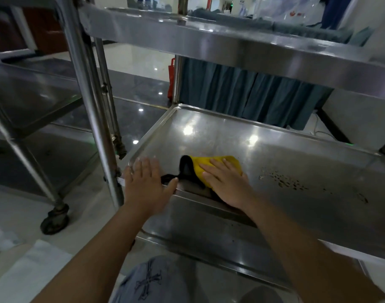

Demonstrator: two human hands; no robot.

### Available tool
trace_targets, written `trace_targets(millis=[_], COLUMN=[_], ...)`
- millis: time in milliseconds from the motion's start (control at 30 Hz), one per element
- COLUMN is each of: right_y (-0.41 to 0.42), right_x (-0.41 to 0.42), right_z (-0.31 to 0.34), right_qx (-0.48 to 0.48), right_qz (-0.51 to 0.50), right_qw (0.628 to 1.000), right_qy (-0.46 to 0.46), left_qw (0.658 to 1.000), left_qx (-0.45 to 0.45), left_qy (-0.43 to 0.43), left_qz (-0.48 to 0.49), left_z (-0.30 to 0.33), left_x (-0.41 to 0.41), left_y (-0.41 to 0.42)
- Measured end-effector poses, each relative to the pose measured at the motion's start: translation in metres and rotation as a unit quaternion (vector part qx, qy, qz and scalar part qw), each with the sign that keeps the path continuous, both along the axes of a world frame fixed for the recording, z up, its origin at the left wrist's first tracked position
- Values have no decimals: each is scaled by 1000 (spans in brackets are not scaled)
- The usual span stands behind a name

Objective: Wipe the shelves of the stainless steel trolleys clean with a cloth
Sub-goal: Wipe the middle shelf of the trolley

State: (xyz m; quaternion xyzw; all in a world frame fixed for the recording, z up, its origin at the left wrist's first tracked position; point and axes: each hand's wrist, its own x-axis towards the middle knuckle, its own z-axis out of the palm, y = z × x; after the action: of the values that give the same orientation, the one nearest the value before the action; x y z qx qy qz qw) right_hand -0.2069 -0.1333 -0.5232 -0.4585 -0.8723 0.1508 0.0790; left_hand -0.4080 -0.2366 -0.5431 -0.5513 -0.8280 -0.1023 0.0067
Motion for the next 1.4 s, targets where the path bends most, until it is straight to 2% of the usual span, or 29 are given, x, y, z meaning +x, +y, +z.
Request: trace_targets(millis=[167, 300, 400, 500, 633, 700, 767, 867, 1033, 1133, 1400], right_y=[-10, -21, -22, -20, -17, -13, -9, 0, 6, 12, -5], right_x=[120, 212, 222, 191, 172, 190, 224, 298, 414, 427, 391], right_z=[-3, -1, -2, -4, -10, -11, -13, -14, -4, -4, 6], right_qx=[33, 53, 37, 55, 44, 45, 57, 74, 65, 59, 105], right_qz=[-113, -254, -315, -297, -146, -119, -136, -222, -354, -361, -399], right_qw=[992, 965, 947, 951, 987, 991, 988, 971, 931, 929, 910], right_qy=[-51, -42, -50, -66, -52, -43, -35, -42, -62, -64, -33], left_qw=[997, 995, 988, 988, 980, 978, 978, 973, 975, 977, 979], left_qx=[-53, -87, -130, -115, -77, -68, -74, -108, -82, -62, -2], left_qy=[56, 51, 58, 20, 31, 43, 52, 18, 20, 24, 20], left_qz=[-1, 10, -62, -105, -183, -191, -188, -202, -207, -201, -201], left_z=[12, 24, 30, 30, 25, 23, 14, 6, 1, 1, -2], left_x=[13, 27, 64, 118, 190, 214, 223, 221, 223, 230, 231], left_y=[3, 6, 20, 36, 62, 71, 75, 80, 81, 81, 80])
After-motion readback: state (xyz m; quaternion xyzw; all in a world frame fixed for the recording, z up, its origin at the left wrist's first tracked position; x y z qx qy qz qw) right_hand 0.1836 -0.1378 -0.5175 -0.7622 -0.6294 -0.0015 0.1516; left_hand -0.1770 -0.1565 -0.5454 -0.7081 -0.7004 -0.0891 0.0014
